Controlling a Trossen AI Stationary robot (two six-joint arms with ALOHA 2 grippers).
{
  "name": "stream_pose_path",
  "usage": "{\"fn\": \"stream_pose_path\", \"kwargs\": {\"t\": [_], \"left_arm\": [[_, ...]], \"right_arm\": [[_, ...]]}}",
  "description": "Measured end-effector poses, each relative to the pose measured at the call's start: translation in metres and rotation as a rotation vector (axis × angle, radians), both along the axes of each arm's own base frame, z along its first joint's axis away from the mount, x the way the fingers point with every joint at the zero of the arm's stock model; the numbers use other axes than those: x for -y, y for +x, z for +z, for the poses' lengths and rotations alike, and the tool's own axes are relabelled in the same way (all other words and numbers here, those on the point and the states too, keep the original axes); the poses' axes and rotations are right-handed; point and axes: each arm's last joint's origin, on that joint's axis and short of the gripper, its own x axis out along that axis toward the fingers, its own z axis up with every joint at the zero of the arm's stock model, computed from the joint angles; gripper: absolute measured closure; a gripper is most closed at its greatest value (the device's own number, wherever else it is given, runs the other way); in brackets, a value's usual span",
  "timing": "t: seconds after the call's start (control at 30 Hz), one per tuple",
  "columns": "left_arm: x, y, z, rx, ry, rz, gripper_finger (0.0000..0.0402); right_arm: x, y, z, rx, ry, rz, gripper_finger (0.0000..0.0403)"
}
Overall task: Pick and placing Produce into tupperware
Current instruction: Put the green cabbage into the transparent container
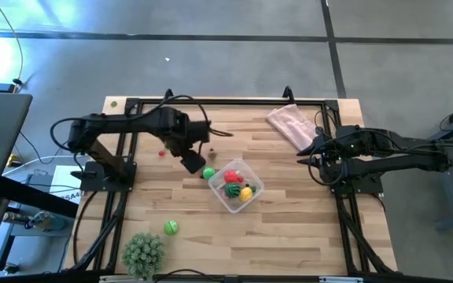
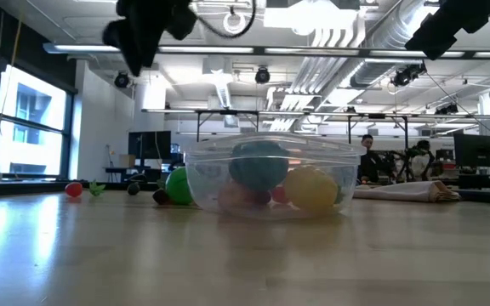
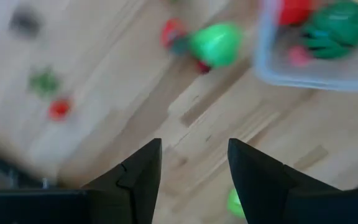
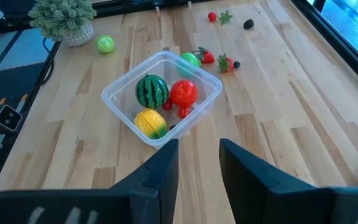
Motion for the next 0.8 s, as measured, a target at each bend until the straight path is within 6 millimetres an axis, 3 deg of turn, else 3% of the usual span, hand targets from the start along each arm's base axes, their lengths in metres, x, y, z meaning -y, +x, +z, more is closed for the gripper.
{"fn": "stream_pose_path", "kwargs": {"t": [0.17,0.57,0.8], "left_arm": [[0.015,-0.008,0.0,-0.121,0.01,0.201,0.0229],[0.076,-0.006,-0.003,-0.141,-0.009,0.36,0.0235],[0.098,-0.017,-0.034,-0.253,0.078,0.541,0.0236]], "right_arm": [[0.0,0.0,0.0,0.0,0.0,0.0,0.0297],[0.0,0.0,0.0,0.0,0.0,0.0,0.0297],[0.0,0.0,0.0,0.0,0.0,0.001,0.0297]]}}
